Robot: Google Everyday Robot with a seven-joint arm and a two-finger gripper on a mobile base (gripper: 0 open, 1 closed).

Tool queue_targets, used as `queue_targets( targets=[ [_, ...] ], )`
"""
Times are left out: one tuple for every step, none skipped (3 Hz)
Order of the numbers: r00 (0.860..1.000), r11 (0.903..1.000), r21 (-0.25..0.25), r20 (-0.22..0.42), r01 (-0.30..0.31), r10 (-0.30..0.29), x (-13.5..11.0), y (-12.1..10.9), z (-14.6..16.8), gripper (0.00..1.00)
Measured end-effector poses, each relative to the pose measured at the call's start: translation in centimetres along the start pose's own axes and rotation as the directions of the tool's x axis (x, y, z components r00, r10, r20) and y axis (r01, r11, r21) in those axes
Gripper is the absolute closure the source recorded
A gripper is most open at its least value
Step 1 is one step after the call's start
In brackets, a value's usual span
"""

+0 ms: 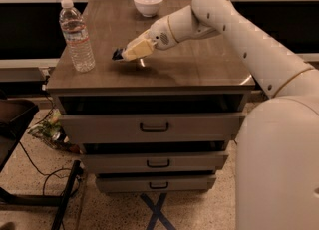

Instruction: Move rxbar blueberry near water bottle

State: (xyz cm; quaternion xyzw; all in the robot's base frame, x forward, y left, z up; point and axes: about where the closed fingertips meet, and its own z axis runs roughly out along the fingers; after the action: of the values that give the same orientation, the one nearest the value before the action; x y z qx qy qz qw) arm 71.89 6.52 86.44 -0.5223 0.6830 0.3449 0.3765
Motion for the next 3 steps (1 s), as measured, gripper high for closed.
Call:
queue_targets(
  targets=[
    [1.000, 1.0000, -0.006, -0.001, 0.000, 0.000, 0.02, 0.10, 0.35, 0.52],
    [1.000, 0.9999, -0.011, -0.002, -0.001, 0.001, 0.04, 0.20, 0.67, 0.29],
    [1.000, 0.9999, -0.016, -0.002, -0.001, 0.001, 0.06, 0.30, 1.00, 0.07]
  ],
)
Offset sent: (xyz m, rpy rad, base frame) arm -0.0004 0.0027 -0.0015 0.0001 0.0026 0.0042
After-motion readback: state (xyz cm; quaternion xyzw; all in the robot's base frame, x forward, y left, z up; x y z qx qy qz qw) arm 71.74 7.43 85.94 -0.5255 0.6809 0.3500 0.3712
